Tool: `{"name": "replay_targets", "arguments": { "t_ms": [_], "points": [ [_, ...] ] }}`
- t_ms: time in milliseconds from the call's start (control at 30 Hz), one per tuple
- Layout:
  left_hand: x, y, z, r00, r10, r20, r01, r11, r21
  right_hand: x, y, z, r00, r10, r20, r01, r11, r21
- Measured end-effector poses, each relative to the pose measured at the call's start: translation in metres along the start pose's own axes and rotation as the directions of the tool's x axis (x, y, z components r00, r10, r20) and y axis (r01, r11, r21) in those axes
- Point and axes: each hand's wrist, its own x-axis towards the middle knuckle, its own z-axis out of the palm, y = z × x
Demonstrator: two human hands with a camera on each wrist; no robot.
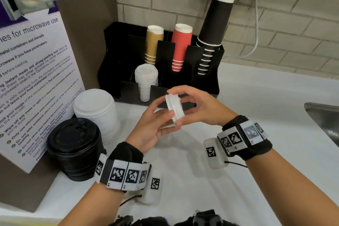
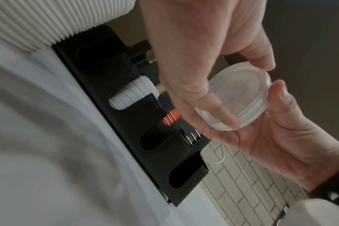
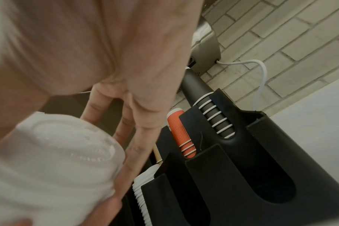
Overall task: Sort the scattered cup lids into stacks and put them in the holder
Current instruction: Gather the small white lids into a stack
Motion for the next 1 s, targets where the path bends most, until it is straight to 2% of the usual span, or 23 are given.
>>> {"name": "replay_targets", "arguments": {
  "t_ms": [433, 533, 633, 767, 867, 1000],
  "points": [
    [-0.004, 0.005, 0.002, 0.998, 0.058, -0.031, -0.06, 0.997, -0.039, 0.0, 0.0, 0.009, 0.997, 0.002, -0.072, -0.001, 1.0, 0.013],
    [-0.002, 0.005, 0.002, 0.996, 0.069, -0.051, -0.071, 0.997, -0.04, 0.003, 0.001, 0.015, 0.993, -0.023, -0.115, 0.014, 0.997, -0.072],
    [0.0, 0.008, -0.001, 0.993, 0.087, -0.083, -0.092, 0.994, -0.057, 0.018, -0.006, 0.013, 0.994, -0.061, -0.088, 0.045, 0.983, -0.179],
    [0.001, 0.015, -0.009, 0.974, 0.042, -0.224, -0.053, 0.998, -0.042, 0.062, -0.021, -0.007, 0.983, -0.112, -0.148, 0.054, 0.934, -0.353],
    [0.001, 0.015, -0.017, 0.958, -0.002, -0.286, -0.008, 0.999, -0.035, 0.108, -0.028, -0.018, 0.978, -0.118, -0.173, 0.012, 0.857, -0.515],
    [0.0, 0.012, -0.021, 0.953, -0.04, -0.302, 0.045, 0.999, 0.009, 0.161, -0.026, -0.011, 0.992, -0.05, -0.113, -0.041, 0.732, -0.68]
  ]
}}
